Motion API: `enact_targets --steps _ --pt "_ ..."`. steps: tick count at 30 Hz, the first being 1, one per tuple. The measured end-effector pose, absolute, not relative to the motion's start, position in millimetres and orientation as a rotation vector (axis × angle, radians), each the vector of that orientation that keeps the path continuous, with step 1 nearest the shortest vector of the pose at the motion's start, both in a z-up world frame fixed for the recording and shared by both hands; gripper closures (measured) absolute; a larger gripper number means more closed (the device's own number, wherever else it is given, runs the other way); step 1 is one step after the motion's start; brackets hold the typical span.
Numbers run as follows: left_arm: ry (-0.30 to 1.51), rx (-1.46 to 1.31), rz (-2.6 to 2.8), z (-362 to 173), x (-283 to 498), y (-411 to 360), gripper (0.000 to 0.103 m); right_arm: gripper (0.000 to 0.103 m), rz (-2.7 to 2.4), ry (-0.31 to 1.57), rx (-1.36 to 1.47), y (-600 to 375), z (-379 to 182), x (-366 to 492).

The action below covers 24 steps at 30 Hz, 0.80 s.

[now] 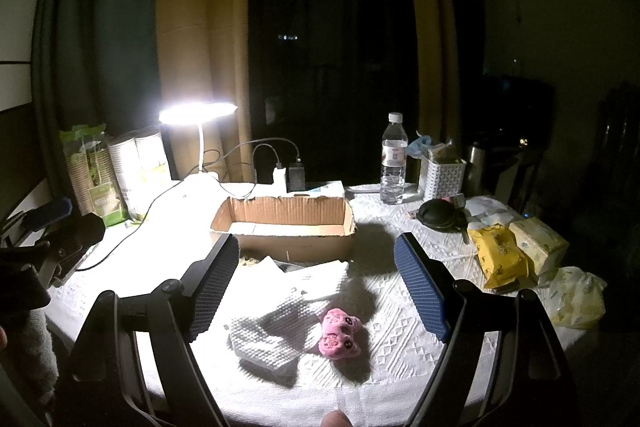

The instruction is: Organize soft objects

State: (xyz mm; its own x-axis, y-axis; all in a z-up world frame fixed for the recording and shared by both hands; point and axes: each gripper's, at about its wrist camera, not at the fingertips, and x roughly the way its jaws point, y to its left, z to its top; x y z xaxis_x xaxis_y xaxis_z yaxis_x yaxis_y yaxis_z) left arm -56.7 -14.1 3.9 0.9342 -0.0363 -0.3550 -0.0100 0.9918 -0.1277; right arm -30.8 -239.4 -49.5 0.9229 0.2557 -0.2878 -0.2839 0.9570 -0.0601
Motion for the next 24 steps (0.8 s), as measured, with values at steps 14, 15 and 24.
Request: enact_targets --steps 14,15,24 --pt "0.366 -0.128 -0.014 3.9 -56.3 -13.5 0.001 0.020 0.283 0.298 -0.111 -230.8 -49.9 -26.6" --pt "0.366 -0.129 -0.014 3.9 -56.6 -13.9 0.001 0.020 0.285 0.299 -0.111 -230.5 -49.9 -26.0" --pt "0.373 -0.128 -0.013 2.8 -54.3 -11.8 0.001 0.020 0.291 0.304 -0.114 -226.5 -50.5 -22.6"
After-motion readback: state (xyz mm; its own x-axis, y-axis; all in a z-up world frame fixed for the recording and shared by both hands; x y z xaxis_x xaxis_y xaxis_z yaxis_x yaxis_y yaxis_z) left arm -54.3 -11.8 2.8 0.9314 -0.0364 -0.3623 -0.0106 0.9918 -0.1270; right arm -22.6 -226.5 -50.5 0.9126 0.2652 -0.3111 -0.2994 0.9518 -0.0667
